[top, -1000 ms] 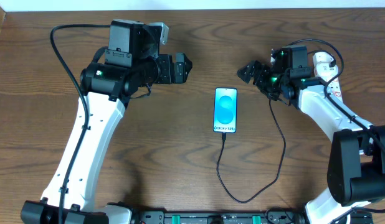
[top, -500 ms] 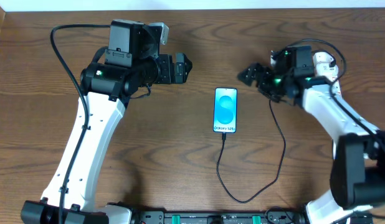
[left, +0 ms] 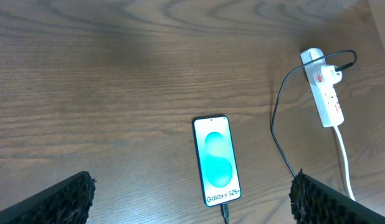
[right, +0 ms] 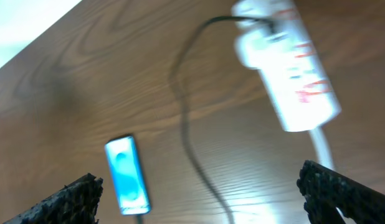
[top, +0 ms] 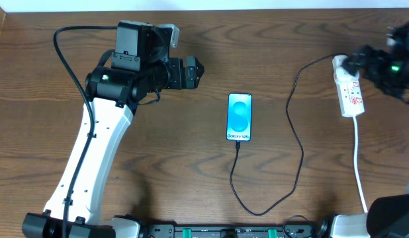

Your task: Plug charger to phone and switch on socket

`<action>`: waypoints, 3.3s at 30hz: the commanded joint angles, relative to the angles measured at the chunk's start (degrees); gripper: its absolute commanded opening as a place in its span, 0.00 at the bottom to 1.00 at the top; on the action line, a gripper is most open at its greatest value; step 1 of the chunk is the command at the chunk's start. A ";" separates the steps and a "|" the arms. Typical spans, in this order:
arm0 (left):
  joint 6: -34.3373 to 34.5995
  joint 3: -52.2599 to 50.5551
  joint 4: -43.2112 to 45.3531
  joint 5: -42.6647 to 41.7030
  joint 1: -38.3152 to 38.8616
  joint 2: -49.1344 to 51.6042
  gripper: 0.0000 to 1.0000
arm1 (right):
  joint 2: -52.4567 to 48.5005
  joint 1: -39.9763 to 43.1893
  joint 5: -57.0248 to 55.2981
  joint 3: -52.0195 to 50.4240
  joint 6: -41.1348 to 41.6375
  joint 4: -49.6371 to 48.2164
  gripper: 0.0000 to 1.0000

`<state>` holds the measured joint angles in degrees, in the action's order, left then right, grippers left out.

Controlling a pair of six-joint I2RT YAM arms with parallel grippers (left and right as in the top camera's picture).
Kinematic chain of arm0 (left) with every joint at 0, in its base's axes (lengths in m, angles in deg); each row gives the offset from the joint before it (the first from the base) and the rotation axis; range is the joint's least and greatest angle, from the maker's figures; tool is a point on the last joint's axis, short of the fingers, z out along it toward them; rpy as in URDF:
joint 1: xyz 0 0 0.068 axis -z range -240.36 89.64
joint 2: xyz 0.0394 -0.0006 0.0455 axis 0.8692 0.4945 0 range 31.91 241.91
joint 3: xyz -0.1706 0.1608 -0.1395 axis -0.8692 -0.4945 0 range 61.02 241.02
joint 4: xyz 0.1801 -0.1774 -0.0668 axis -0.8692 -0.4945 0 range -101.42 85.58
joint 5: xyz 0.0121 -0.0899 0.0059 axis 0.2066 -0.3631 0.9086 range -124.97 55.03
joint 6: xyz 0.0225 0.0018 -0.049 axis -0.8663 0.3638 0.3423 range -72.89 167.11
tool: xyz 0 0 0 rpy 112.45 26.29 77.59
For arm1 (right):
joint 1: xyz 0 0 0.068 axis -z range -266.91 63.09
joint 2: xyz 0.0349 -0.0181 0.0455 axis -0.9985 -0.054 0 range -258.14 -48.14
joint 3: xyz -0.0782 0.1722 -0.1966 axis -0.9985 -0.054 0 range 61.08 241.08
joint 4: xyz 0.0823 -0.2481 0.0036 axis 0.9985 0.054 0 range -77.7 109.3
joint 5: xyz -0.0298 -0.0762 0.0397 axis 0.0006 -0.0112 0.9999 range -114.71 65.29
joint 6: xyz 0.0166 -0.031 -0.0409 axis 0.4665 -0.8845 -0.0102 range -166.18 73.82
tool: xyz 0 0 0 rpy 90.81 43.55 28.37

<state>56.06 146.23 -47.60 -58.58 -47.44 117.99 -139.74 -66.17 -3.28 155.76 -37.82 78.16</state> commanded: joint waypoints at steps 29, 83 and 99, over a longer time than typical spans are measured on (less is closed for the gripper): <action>-0.79 0.11 -0.09 0.33 0.00 -0.63 1.00 | -32.35 11.37 19.26 0.98 -25.09 -19.28 0.99; -0.79 0.11 -0.09 0.35 0.00 -0.63 1.00 | -34.80 3.58 22.69 -6.14 -15.67 -20.41 0.99; -0.79 0.11 -0.09 0.35 0.00 -0.63 1.00 | -33.62 5.88 13.68 -5.64 -7.63 -20.61 0.99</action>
<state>56.06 146.23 -47.60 -58.58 -47.44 117.99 -171.86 -61.37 18.81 151.41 -49.29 57.09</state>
